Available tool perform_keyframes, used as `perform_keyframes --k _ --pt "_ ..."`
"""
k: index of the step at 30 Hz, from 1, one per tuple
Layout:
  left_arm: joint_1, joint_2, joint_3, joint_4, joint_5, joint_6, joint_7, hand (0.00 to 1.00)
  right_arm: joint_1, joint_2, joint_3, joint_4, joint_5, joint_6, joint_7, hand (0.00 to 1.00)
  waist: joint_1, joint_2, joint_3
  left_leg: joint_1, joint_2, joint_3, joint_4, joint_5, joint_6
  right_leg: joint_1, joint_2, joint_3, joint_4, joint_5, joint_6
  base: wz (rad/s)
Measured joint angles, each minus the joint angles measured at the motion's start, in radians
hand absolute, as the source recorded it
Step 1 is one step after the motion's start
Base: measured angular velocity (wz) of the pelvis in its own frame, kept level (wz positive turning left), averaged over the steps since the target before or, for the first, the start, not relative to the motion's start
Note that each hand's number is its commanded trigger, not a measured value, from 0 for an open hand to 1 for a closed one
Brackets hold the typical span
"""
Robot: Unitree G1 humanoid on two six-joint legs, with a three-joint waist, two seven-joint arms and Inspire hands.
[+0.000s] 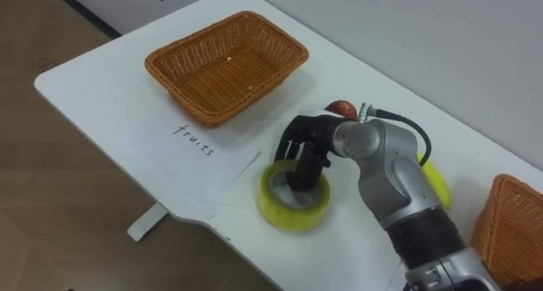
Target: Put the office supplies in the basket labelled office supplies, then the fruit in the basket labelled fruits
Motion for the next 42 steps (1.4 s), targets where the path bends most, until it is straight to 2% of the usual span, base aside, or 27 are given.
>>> perform_keyframes --k 1,2,4,7,9,11,13,15,20,27,31,33,35,37,40,42 --pt "-0.001 0.000 0.000 -0.001 -0.001 0.000 0.007 0.00 0.007 -0.003 -0.002 -0.016 -0.001 0.000 -0.003 1.00 -0.005 -0.005 -0.0043 -0.005 0.000 0.000 0.001 0.000 0.000 -0.005 0.000 0.000 0.000 0.000 0.000 0.00" --pt "0.001 0.000 -0.001 0.004 -0.001 0.000 0.025 0.00 0.011 -0.007 -0.002 -0.032 0.007 -0.002 -0.010 1.00 -0.008 -0.001 -0.0021 -0.008 -0.001 0.000 0.002 0.000 0.000 -0.007 0.000 0.001 0.000 0.001 -0.001 0.00" --pt "0.008 -0.001 0.000 0.008 -0.001 -0.001 0.050 0.00 0.022 -0.012 -0.012 -0.058 0.028 -0.011 -0.036 1.00 -0.018 0.006 -0.0043 -0.005 0.000 0.007 0.004 0.000 0.000 -0.007 -0.001 0.005 0.000 0.001 -0.001 -0.07" --pt "0.021 -0.002 0.002 0.019 -0.001 -0.009 0.071 0.00 0.023 -0.018 -0.048 -0.078 0.080 -0.036 -0.079 1.00 -0.041 0.024 -0.0102 -0.003 0.000 0.018 0.006 0.000 0.001 -0.007 -0.002 0.015 -0.001 0.001 -0.001 -0.08" --pt "0.037 -0.012 0.021 0.014 0.000 -0.025 0.074 0.00 0.024 -0.022 -0.087 -0.117 0.086 -0.059 -0.107 1.00 -0.068 0.038 -0.0152 -0.003 0.000 0.020 0.006 0.000 0.001 -0.006 -0.002 0.025 -0.001 0.001 -0.001 0.00" --pt "0.044 -0.020 0.024 0.013 0.000 -0.029 0.074 0.00 0.023 -0.033 -0.111 -0.144 0.095 -0.064 -0.132 1.00 -0.080 0.046 -0.0195 -0.001 0.000 0.021 0.006 0.000 0.001 -0.005 -0.002 0.027 0.000 0.001 -0.001 -0.02" --pt "0.058 -0.026 0.024 -0.012 0.000 -0.030 0.074 0.00 0.024 -0.044 -0.133 -0.169 0.098 -0.067 -0.154 1.00 -0.096 0.049 -0.0201 0.000 0.000 0.022 0.011 0.000 0.001 -0.001 -0.002 0.028 0.000 0.001 -0.001 0.00" --pt "0.080 -0.034 0.021 -0.042 0.000 -0.037 0.074 0.00 0.023 -0.055 -0.159 -0.180 0.100 -0.087 -0.198 1.00 -0.110 0.054 -0.0191 0.002 0.000 0.022 0.012 0.000 0.001 0.001 -0.001 0.029 0.001 0.001 -0.001 0.00" --pt "0.095 -0.036 0.021 -0.053 0.000 -0.050 0.075 0.00 0.024 -0.061 -0.214 -0.208 0.088 -0.089 -0.237 1.00 -0.134 0.062 -0.0176 0.000 0.000 0.024 0.010 0.000 0.001 -0.007 -0.001 0.035 0.005 0.002 -0.002 -0.02" --pt "0.113 -0.036 0.021 -0.059 0.000 -0.050 0.074 0.00 0.023 -0.065 -0.260 -0.259 0.113 -0.101 -0.308 1.00 -0.158 0.073 -0.0223 0.008 0.000 0.027 0.009 -0.001 0.002 -0.004 0.001 0.055 0.008 0.002 -0.002 -0.02" --pt "0.111 -0.036 0.030 -0.059 0.000 -0.055 0.073 0.00 0.023 -0.069 -0.262 -0.259 0.116 -0.101 -0.309 1.00 -0.176 0.074 -0.0234 0.008 0.000 0.027 0.008 -0.001 0.002 -0.003 0.001 0.058 0.008 0.001 -0.002 0.00" --pt "0.113 -0.039 0.050 -0.059 0.000 -0.057 0.064 0.00 0.023 -0.070 -0.292 -0.264 0.118 -0.101 -0.308 1.00 -0.190 0.073 -0.0242 0.007 0.000 0.029 0.007 -0.001 0.002 -0.004 0.001 0.060 0.008 0.001 -0.002 0.00" --pt "0.115 -0.042 0.066 -0.056 -0.001 -0.058 0.060 0.00 0.023 -0.075 -0.328 -0.270 0.128 -0.100 -0.308 1.00 -0.189 0.072 -0.0249 0.013 0.002 0.042 0.004 -0.001 0.002 -0.005 0.002 0.074 0.008 0.001 -0.002 -0.16" --pt "0.116 -0.042 0.078 -0.042 -0.001 -0.060 0.057 0.00 0.023 -0.098 -0.355 -0.274 0.161 -0.101 -0.309 1.00 -0.196 0.070 -0.0261 0.019 0.002 0.048 0.003 -0.002 0.004 -0.003 0.002 0.080 0.009 0.001 -0.002 -0.11" --pt "0.118 -0.039 0.100 -0.015 -0.001 -0.070 0.046 0.00 0.023 -0.146 -0.383 -0.274 0.174 -0.112 -0.316 1.00 -0.227 0.058 -0.0266 0.023 0.003 0.054 0.001 -0.002 0.004 -0.004 0.002 0.083 0.013 0.001 -0.002 -0.03" --pt "0.119 -0.039 0.109 0.007 -0.001 -0.081 0.046 0.00 0.024 -0.153 -0.394 -0.274 0.166 -0.120 -0.319 1.00 -0.239 0.055 -0.0255 0.030 0.005 0.061 -0.002 -0.003 0.004 -0.002 0.002 0.083 0.015 0.001 -0.002 -0.09"
